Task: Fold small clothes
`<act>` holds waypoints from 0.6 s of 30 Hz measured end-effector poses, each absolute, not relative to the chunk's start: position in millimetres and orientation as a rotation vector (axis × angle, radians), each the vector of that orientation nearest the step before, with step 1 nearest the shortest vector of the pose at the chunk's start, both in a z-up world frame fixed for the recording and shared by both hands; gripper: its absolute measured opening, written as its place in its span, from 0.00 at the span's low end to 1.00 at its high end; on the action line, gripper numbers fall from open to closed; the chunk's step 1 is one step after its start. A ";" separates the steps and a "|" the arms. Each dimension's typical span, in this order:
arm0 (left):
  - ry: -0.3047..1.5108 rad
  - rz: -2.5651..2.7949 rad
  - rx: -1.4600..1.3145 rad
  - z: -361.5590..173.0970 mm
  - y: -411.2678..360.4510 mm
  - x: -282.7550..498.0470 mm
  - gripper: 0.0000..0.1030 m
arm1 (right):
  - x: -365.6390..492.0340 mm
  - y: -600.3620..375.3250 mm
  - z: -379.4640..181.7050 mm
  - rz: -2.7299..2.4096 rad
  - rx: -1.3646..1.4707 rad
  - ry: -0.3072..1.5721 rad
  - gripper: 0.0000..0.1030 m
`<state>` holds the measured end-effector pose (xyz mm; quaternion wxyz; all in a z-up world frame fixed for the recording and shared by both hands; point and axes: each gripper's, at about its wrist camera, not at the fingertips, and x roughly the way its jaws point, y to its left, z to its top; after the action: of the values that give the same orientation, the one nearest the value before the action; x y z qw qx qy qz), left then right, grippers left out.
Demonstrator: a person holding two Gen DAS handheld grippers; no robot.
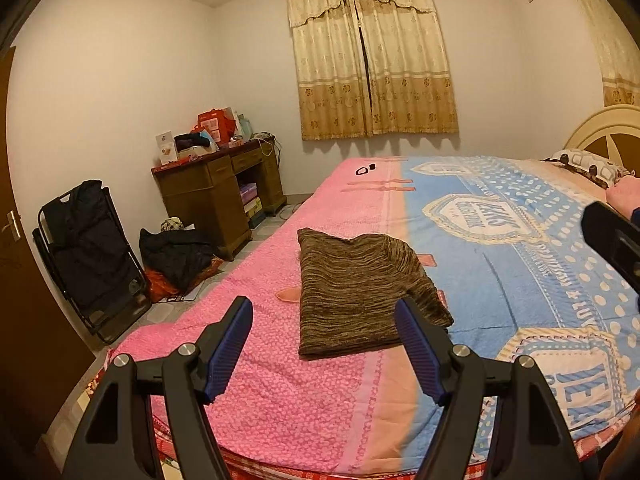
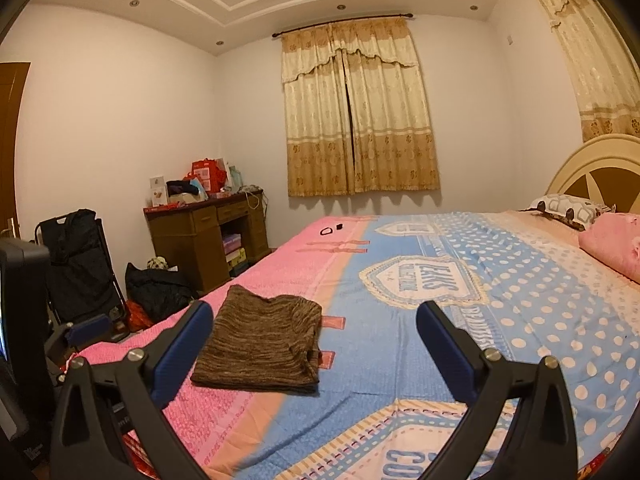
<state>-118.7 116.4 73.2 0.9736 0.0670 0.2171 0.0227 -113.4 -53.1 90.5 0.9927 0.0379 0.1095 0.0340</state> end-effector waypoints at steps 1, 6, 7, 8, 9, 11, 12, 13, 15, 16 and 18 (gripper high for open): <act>0.438 0.047 0.136 73.1 116.2 -118.9 0.72 | -111.8 -52.5 90.1 0.069 0.074 0.223 1.00; 0.440 0.046 0.122 73.0 118.2 -119.0 0.72 | -97.6 -52.5 88.3 0.084 0.111 0.275 1.00; 0.441 0.048 0.121 72.5 118.7 -119.3 0.72 | -97.1 -53.3 86.9 0.087 0.123 0.281 1.00; 0.442 0.050 0.120 72.2 119.3 -119.3 0.72 | -97.5 -54.1 85.6 0.088 0.129 0.284 1.00; 0.444 0.052 0.118 71.9 119.5 -119.3 0.72 | -98.1 -54.5 84.4 0.086 0.131 0.285 1.00; 0.447 0.050 0.108 72.0 120.4 -119.6 0.72 | -99.4 -55.3 83.1 0.079 0.130 0.287 1.00; 0.447 0.048 0.103 72.3 120.6 -119.8 0.72 | -100.1 -55.6 83.2 0.078 0.132 0.285 1.00; 0.445 0.045 0.099 72.5 120.8 -120.3 0.72 | -101.7 -56.0 83.6 0.075 0.133 0.280 1.00; 0.442 0.041 0.097 72.9 120.6 -121.3 0.72 | -103.1 -56.1 85.0 0.070 0.129 0.269 1.00; 0.442 0.041 0.097 73.2 120.4 -121.6 0.72 | -104.1 -55.1 85.9 0.067 0.123 0.263 1.00; 0.440 0.040 0.098 73.3 120.3 -122.0 0.72 | -106.0 -52.9 87.5 0.068 0.112 0.251 1.00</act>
<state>-122.0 120.3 73.3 0.9746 0.0487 0.2179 0.0200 -106.0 -52.9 87.5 0.9900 0.0558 0.1250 0.0338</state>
